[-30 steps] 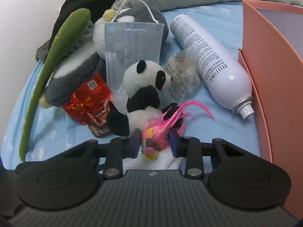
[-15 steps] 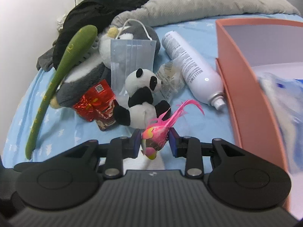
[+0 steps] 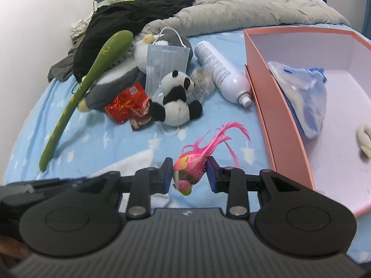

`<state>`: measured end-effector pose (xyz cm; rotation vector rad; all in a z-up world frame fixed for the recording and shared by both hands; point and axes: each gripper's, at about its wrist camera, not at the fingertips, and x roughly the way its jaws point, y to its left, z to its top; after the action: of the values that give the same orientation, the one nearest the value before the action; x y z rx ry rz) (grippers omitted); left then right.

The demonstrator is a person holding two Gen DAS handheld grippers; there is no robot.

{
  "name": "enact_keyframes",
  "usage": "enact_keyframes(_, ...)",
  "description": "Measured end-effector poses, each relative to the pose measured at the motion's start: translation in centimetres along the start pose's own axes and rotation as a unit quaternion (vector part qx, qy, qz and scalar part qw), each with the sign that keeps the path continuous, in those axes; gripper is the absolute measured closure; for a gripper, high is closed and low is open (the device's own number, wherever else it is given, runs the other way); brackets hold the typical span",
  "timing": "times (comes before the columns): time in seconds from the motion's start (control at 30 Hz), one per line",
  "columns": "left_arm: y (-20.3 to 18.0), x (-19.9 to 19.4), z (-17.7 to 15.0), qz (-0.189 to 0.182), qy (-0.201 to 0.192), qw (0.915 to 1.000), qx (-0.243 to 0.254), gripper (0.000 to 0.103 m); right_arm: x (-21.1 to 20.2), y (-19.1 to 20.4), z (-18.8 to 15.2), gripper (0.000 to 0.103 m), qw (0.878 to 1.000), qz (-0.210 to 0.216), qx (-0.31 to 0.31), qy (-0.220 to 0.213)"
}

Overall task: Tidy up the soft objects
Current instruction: 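Grasp the pink feather toy with the right gripper while the left gripper grasps the white tissue, then carry the feather toy and tissue in both grippers over the pink box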

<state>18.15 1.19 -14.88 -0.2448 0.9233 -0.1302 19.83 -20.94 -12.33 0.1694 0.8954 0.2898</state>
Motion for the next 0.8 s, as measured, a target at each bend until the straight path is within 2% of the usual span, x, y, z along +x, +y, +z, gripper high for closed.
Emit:
enact_keyframes(0.33, -1.1, -2.9, 0.7, -0.013, -0.031, 0.9994, 0.002, 0.095, -2.3, 0.4, -1.8, 0.068, 1.000, -0.005, 0.001, -0.009)
enact_keyframes(0.57, -2.7, -4.4, 1.6, -0.026, -0.046, 0.9986, 0.010, 0.095, -4.1, 0.5, -1.1, 0.068, 0.999, -0.004, -0.003, -0.031)
enact_keyframes(0.8, -4.9, -6.1, 3.9, -0.047, -0.068, 0.9962, 0.027, 0.095, -6.6, 0.2, 0.4, 0.068, 0.998, -0.005, -0.010, -0.066)
